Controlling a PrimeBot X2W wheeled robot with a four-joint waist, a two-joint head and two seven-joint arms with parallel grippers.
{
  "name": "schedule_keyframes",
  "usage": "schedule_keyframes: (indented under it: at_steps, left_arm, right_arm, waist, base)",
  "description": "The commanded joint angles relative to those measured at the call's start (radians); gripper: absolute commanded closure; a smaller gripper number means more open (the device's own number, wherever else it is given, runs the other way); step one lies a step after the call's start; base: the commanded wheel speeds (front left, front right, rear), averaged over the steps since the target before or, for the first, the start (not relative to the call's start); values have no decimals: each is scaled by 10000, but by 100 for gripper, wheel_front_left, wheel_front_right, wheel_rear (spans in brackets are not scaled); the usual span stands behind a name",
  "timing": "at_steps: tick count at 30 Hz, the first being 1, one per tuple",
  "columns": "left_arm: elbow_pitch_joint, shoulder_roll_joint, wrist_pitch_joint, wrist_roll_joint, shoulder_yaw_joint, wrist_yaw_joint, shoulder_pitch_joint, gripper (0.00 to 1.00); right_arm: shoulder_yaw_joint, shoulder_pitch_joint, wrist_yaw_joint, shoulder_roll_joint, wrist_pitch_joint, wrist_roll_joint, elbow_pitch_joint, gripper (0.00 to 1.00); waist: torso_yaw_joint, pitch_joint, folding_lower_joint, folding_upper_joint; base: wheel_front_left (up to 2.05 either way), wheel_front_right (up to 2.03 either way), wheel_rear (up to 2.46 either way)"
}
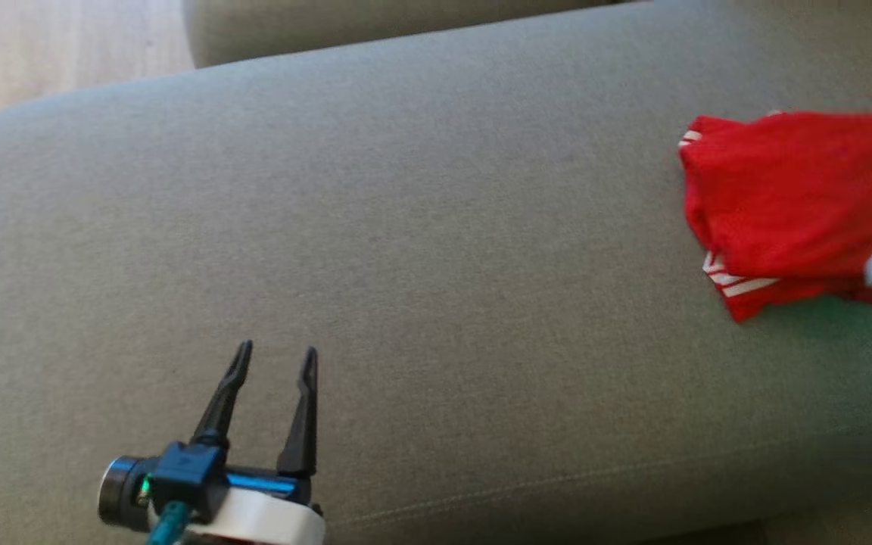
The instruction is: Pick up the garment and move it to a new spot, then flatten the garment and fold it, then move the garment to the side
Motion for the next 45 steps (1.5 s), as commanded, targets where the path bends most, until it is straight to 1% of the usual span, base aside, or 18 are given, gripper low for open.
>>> schedule_keyframes:
  at_steps: [1,3,4,5,7,13,15,18,20,21,23,28,33,38,39,45]
  left_arm:
    - [-286,-88,-122,-125,414,101,-254,0]
    - [-271,-101,-122,-353,466,201,-217,0]
    - [-272,-105,-122,-402,479,256,-196,0]
    - [-243,-108,-122,-452,494,318,-156,0]
    - [-202,-113,-122,-576,516,406,-98,0]
    - [-157,-120,-122,-781,592,735,82,0]
    - [-192,-121,-122,-870,612,764,119,0]
    - [-343,-122,-122,-976,605,735,184,0]
    - [-415,-123,-122,-949,591,717,247,0]
    - [-415,-123,-122,-949,591,717,247,0]
    - [-456,-123,-122,-891,591,697,330,0]
    - [-538,-123,-122,-794,663,546,542,0]
    - [-525,-124,-122,-722,782,424,699,0]
    - [-511,-124,-122,-661,848,317,793,0]
    - [-141,-40,0,-781,502,345,1081,100]
    - [764,-38,37,-839,468,352,1381,100]
  right_arm:
    - [139,171,-4,470,-139,-275,-715,0]
    - [171,721,-4,1259,-156,-473,-1627,0]
    - [363,1017,-4,1692,-159,-369,-2097,0]
    - [494,1347,-4,1973,-160,-138,-2524,0]
    - [1111,2075,-4,2261,-162,354,-3384,0]
    - [3146,4423,-4,2390,-164,2561,-5991,0]
    - [3593,5160,-4,2392,-164,2908,-7078,0]
    - [3853,6229,-4,2393,-165,3145,-8586,0]
    - [3981,6938,-4,2394,-165,3191,-9359,0]
    - [3981,6938,-4,2394,-165,3191,-9359,0]
    - [4035,7610,-4,2394,-165,3189,-9830,0]
    - [4130,8626,-4,2395,-165,3095,-10117,0]
    - [4255,9033,-4,2395,-165,3089,-10273,0]
    - [4359,9101,-4,2395,-166,3260,-10326,0]
    - [4093,9280,0,2485,-73,3241,-9952,100]
    - [4114,9508,0,2520,-32,3309,-9007,100]
  waist:
    - [200,-211,0,0]
    - [373,-403,0,0]
    - [448,-503,0,0]
    - [529,-601,0,0]
    - [708,-779,0,0]
    - [1271,-1203,0,0]
    - [1427,-1286,0,0]
    - [1629,-1417,0,0]
    - [1722,-1516,0,0]
    - [1722,-1516,0,0]
    - [1767,-1628,0,0]
    - [1715,-1820,0,0]
    - [1557,-1979,0,0]
    - [1403,-2068,0,0]
    - [1406,-2064,0,0]
    - [1383,-2067,0,0]
  base:
    - [0,0,0]
    - [0,0,0]
    - [0,0,0]
    - [0,0,0]
    - [0,0,0]
    - [0,0,0]
    - [0,0,0]
    - [0,0,0]
    - [0,0,0]
    - [0,0,0]
    - [0,0,0]
    - [0,0,0]
    - [0,0,0]
    - [0,0,0]
    - [0,0,0]
    - [0,0,0]
